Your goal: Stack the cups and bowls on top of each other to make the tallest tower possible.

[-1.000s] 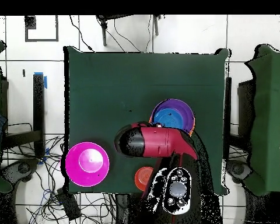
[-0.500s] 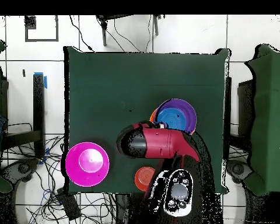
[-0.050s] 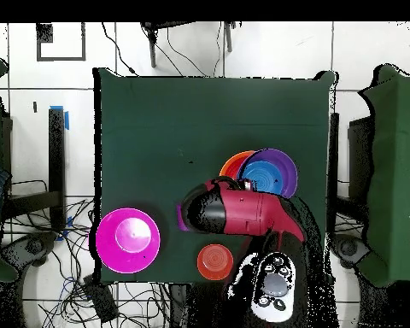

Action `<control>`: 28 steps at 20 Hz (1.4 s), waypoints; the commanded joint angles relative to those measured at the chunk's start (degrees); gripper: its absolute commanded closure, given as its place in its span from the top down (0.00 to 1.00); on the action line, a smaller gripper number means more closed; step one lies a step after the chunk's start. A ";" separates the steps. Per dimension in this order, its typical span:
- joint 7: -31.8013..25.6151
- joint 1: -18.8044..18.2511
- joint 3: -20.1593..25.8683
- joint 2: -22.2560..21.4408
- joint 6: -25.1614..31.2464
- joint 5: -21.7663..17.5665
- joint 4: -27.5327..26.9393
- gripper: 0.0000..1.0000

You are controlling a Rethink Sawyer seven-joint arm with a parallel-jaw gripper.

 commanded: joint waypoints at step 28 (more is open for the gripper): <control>3.25 -4.42 12.33 -0.66 -0.02 2.10 6.92 0.00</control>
